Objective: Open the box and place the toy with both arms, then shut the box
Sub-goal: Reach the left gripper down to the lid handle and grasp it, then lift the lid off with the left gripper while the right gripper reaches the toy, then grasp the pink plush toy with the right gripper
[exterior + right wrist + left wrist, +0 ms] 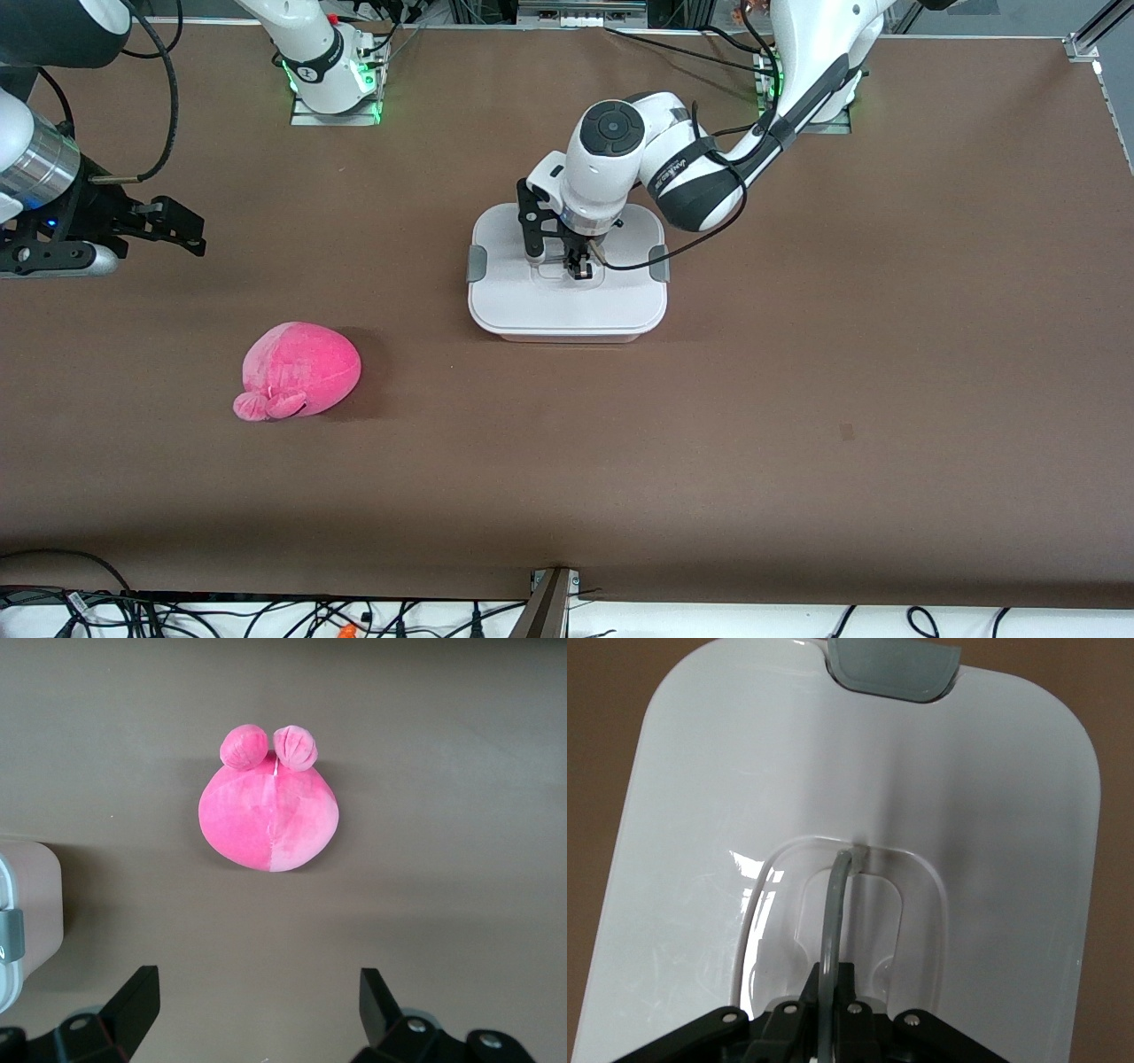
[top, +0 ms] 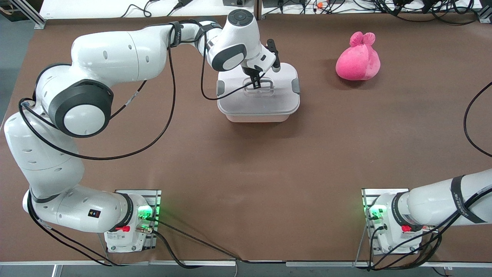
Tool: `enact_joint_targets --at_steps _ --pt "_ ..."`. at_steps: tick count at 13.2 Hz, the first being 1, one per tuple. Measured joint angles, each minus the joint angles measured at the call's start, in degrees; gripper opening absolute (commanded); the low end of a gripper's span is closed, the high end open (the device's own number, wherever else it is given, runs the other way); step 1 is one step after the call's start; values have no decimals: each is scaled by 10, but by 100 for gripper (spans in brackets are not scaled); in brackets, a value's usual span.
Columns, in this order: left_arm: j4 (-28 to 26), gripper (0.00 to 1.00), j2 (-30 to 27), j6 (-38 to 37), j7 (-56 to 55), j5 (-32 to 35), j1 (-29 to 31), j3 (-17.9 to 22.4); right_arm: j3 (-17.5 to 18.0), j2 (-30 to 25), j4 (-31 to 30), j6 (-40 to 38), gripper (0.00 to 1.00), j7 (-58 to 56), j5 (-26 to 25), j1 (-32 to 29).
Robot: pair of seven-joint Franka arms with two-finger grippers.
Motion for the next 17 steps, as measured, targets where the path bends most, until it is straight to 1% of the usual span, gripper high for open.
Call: enact_joint_targets --at_steps 3,4,5,7,9,11,13,15,17 --pt "6 0 -7 -17 1 0 4 -3 -1 1 0 -18 100 -22 0 0" --pt "13 0 -16 -45 -1 -4 12 -10 -1 5 0 -30 100 -38 0 0" --pt "20 0 -30 -80 -1 -9 32 -26 -1 12 -1 -33 100 -48 0 0" --pt "22 0 -56 -131 17 -16 114 -84 -1 48 -4 -17 100 -57 0 0" --pt "22 0 -64 -172 51 -17 219 -148 -2 102 -6 39 100 -66 0 -2" --pt "23 0 -65 -209 102 -17 321 -193 -5 156 -7 96 100 -75 0 -5" --pt "40 0 -65 -262 150 -18 397 -211 -5 197 -6 143 100 -76 0 -8" --pt "91 0 -66 -327 201 -18 447 -213 -5 228 -5 182 100 -76 0 -7" --pt "133 0 -67 -371 276 -18 490 -210 -4 248 -5 209 99 -76 0 -7"
